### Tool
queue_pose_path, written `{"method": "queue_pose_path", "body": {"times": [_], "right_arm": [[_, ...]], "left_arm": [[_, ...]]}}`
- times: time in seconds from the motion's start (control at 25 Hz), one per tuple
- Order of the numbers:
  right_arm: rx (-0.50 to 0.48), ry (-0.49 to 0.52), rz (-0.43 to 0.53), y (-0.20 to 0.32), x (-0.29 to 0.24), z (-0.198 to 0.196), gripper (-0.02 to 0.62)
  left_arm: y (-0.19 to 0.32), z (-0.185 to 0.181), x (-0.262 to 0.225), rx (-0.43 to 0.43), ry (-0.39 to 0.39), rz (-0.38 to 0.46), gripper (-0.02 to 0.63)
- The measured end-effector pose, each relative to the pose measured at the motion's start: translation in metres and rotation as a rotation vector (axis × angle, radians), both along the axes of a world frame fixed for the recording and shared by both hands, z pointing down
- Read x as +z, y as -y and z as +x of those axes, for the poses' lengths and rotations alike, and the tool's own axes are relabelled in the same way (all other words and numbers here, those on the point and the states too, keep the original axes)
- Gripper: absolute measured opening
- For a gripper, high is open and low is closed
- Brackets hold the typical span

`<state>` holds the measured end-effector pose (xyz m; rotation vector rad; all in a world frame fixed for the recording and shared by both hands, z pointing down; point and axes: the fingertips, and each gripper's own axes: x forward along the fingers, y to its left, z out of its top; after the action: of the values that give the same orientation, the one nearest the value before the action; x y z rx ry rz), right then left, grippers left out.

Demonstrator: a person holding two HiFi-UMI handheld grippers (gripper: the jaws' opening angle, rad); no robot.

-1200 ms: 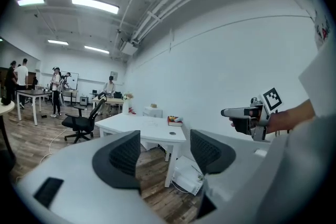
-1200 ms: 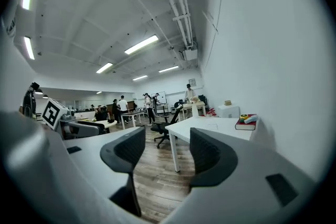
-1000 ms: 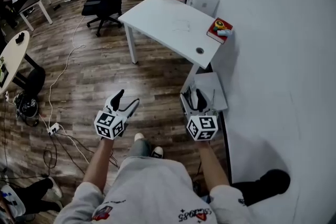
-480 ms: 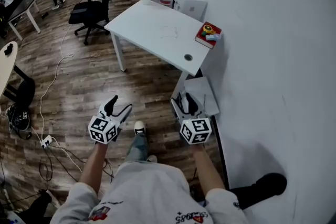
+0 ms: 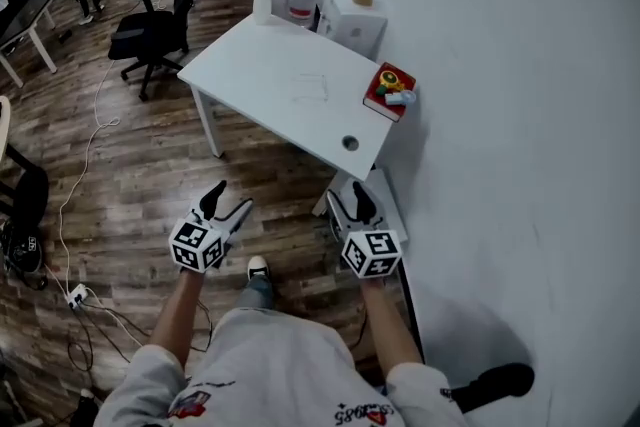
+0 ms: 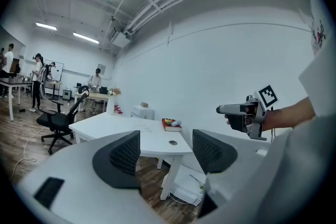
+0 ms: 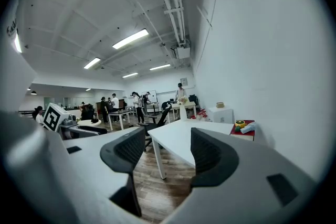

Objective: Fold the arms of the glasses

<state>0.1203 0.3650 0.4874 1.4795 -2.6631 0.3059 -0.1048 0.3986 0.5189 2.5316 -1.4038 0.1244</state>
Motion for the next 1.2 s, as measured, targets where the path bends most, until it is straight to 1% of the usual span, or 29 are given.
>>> {"method": "queue_pose_path", "body": {"times": [0.36, 0.6, 0.76, 1.0, 1.2], "right_arm": [[0.066, 0.018, 0.007, 0.152, -0.014, -0.029, 0.252], [0.099, 0.031, 0.009, 0.218, -0.02, -0.043, 0.25], [0.098, 0.031, -0.016, 0.251, -0.008, -0.053, 0.249], [0.092, 0.036, -0.054, 0.313, 0.016, -0.049, 0.247], [0.066, 0.043, -0.089, 0.386, 0.034, -0.039, 0.241]], "left_arm": [[0.153, -0.036, -0.011, 0.059, 0.026, 0.004, 0.308], [0.217, -0.056, -0.018, 0.077, 0.035, 0.015, 0.308], [0.25, -0.066, -0.008, 0.076, 0.029, -0.006, 0.308], [0.309, -0.064, 0.014, 0.069, 0.02, -0.048, 0.308], [0.375, -0.051, 0.022, 0.061, 0.023, -0.059, 0.307]]}}
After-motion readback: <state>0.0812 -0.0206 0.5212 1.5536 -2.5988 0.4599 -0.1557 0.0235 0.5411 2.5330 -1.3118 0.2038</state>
